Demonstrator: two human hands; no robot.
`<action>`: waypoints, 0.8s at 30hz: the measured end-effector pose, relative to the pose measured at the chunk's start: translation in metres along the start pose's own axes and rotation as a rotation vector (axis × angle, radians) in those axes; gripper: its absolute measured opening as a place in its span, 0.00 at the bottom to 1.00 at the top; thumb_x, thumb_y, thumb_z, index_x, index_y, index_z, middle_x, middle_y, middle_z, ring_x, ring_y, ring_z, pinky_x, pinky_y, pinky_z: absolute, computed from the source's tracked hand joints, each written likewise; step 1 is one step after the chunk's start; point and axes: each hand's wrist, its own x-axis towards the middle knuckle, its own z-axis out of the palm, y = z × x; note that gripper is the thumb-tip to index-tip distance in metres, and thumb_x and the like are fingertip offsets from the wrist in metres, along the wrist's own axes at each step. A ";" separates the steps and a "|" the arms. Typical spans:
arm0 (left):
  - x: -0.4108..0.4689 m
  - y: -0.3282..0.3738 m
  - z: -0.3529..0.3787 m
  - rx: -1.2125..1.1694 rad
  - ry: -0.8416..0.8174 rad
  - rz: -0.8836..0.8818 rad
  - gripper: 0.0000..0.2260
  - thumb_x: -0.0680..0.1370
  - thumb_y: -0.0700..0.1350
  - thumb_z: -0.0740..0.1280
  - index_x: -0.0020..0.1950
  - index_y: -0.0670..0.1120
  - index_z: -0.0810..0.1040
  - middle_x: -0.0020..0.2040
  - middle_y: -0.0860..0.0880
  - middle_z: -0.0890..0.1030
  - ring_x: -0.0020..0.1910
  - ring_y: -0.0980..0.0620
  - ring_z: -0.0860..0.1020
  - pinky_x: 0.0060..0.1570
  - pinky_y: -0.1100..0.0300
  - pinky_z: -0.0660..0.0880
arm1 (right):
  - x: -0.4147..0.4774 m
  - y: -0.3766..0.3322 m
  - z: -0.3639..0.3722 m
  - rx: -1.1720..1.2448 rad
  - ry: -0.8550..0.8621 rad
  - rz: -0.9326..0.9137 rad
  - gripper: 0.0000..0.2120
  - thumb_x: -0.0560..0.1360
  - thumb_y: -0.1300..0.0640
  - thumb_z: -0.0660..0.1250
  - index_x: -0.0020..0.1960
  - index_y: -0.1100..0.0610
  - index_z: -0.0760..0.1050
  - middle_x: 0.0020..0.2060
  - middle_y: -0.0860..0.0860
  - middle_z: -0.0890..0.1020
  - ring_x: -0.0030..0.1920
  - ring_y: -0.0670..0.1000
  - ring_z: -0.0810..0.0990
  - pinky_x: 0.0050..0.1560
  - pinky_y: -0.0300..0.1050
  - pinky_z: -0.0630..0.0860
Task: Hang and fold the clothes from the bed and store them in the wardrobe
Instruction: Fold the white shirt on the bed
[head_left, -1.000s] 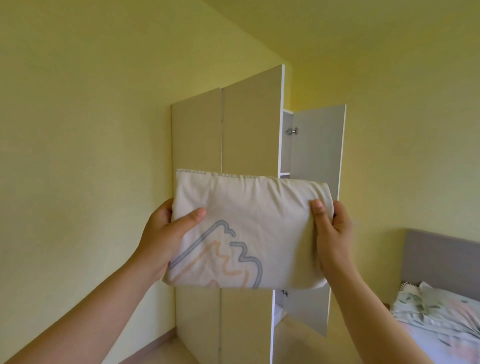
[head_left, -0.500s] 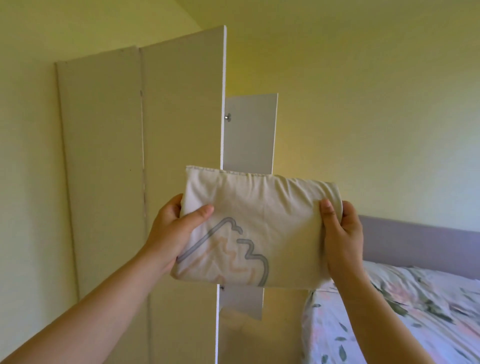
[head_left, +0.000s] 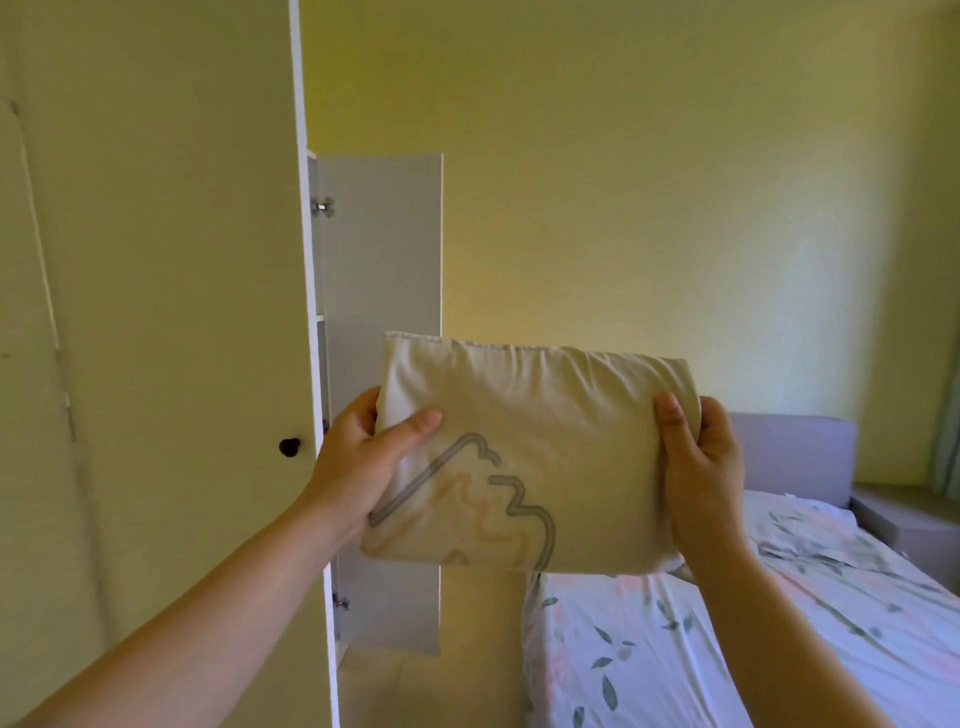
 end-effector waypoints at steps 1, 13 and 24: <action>0.011 -0.006 0.000 -0.017 -0.021 0.004 0.14 0.67 0.50 0.76 0.50 0.49 0.82 0.48 0.48 0.86 0.47 0.47 0.85 0.44 0.54 0.80 | 0.005 0.005 0.005 -0.008 0.018 -0.008 0.17 0.80 0.47 0.64 0.36 0.51 0.63 0.26 0.41 0.67 0.28 0.40 0.64 0.33 0.42 0.64; 0.144 -0.072 -0.012 -0.073 -0.115 0.015 0.11 0.66 0.53 0.75 0.46 0.54 0.82 0.46 0.51 0.86 0.44 0.50 0.85 0.46 0.51 0.79 | 0.063 0.057 0.077 -0.117 0.166 -0.071 0.17 0.79 0.46 0.64 0.36 0.51 0.63 0.25 0.40 0.66 0.28 0.40 0.64 0.30 0.35 0.63; 0.249 -0.164 0.050 -0.008 0.051 0.023 0.13 0.71 0.54 0.75 0.46 0.46 0.78 0.42 0.48 0.84 0.41 0.48 0.82 0.42 0.51 0.80 | 0.147 0.150 0.097 -0.200 0.176 -0.137 0.16 0.80 0.49 0.65 0.36 0.51 0.65 0.24 0.39 0.68 0.27 0.39 0.66 0.28 0.30 0.63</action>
